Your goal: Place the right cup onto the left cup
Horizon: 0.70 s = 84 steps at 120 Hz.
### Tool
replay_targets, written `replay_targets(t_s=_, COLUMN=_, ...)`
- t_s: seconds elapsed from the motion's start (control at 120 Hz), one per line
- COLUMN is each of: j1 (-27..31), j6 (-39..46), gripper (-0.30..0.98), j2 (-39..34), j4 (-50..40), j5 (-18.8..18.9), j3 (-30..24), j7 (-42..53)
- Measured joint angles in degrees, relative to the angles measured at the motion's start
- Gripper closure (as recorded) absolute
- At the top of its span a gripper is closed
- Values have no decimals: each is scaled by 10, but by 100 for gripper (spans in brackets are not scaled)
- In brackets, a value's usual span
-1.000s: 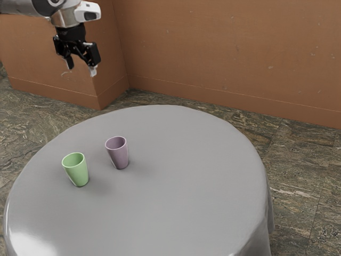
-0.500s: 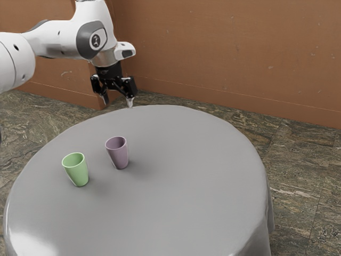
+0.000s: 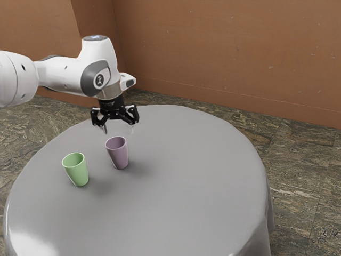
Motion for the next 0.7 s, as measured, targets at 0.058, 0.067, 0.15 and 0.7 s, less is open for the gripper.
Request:
replay_targets(t_s=0.058, j1=2, j6=4, gripper=2, j2=6, j4=-2, j5=-6, j3=-2, j7=-16)
replay_targets(t_s=0.067, j1=2, j6=5, gripper=2, j2=7, j4=-3, j5=-7, j3=-2, j7=-18)
replay_targets(t_s=0.15, j1=2, j6=9, gripper=2, j2=8, j4=-14, j5=-22, j3=-3, j7=-39)
replay_targets(t_s=0.7, j1=29, j6=36, gripper=2, j2=87, j4=39, j5=-46, j3=-5, j7=-112)
